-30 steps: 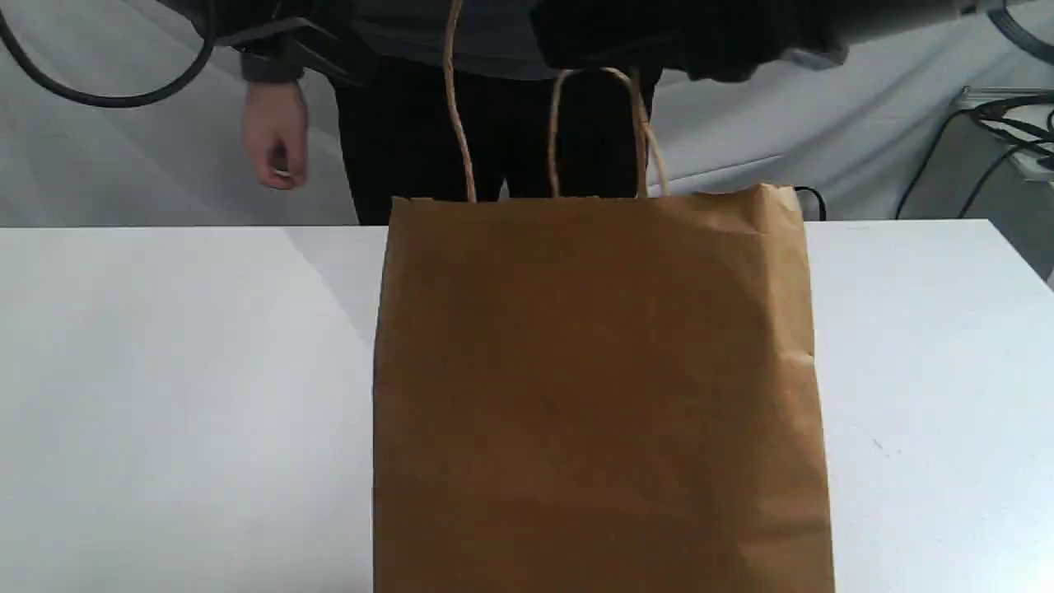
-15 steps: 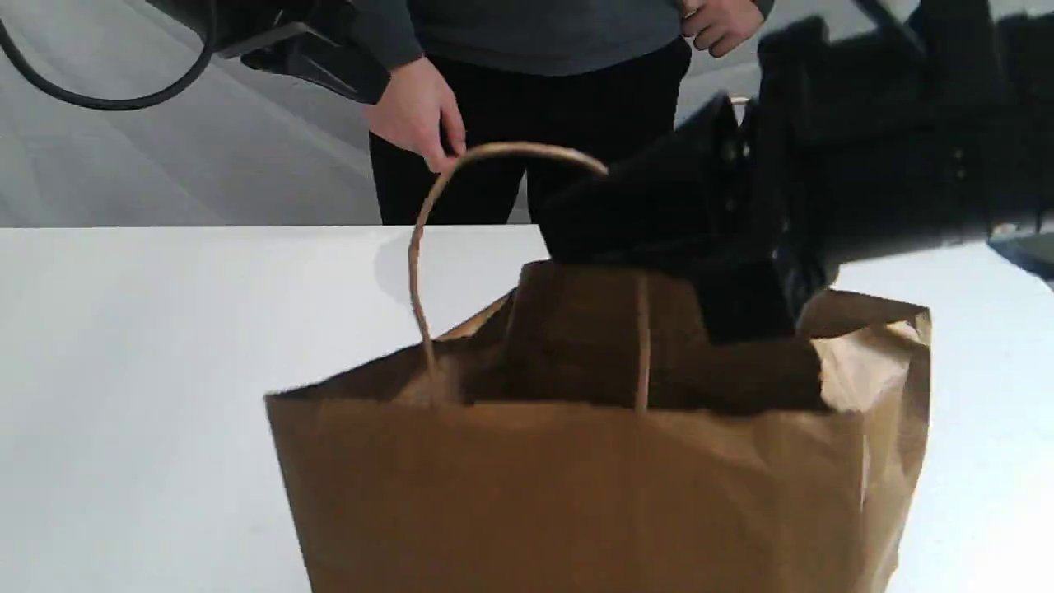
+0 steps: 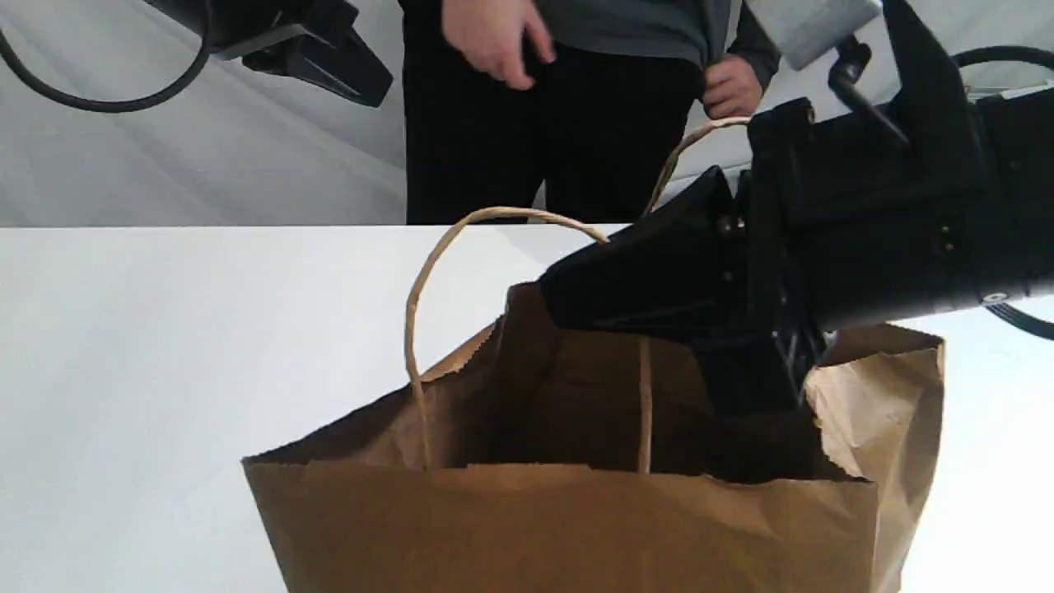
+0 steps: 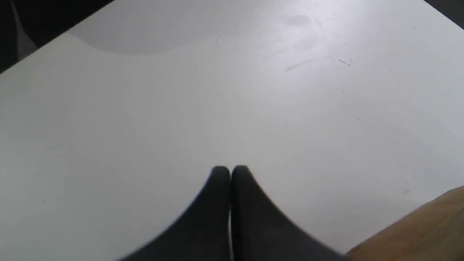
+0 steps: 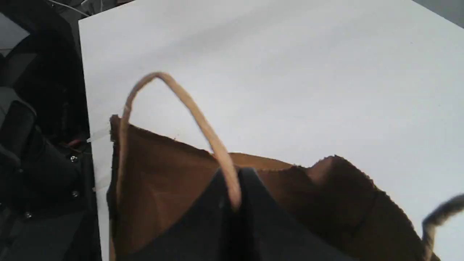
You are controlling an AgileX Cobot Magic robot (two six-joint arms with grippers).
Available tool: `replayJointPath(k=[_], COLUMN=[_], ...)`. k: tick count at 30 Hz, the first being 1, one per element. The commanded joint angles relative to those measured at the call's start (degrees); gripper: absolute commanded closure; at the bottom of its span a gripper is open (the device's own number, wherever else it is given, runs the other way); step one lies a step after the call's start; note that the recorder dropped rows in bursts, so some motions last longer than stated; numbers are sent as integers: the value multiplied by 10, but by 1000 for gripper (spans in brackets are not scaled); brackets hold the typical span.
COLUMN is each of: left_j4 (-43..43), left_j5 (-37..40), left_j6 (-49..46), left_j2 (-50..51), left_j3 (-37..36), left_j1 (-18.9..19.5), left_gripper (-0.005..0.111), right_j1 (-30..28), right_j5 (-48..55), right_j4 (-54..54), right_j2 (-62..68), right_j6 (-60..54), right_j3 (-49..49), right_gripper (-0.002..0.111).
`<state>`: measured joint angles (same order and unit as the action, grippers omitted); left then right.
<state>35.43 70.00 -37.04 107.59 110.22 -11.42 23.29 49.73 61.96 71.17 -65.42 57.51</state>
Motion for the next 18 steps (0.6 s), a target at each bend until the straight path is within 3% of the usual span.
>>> replayJointPath(k=[1, 7, 13, 18], left_j4=[8, 8, 8, 4], left_j5=[0, 0, 0, 0], left_j6=[-6, -6, -5, -13], left_j2=[-1, -1, -1, -1], left_j3=[3, 3, -2, -44], left_j1=[-2, -2, -2, -2], left_gripper=[107, 107, 107, 104], right_j1=[2, 2, 2, 2], right_j5=[6, 26, 41, 38], right_j4=[5, 5, 5, 3], right_j2=[-5, -5, -10, -27], right_j6=[0, 0, 1, 1], right_j3=[-3, -3, -3, -3], right_gripper=[108, 103, 71, 53])
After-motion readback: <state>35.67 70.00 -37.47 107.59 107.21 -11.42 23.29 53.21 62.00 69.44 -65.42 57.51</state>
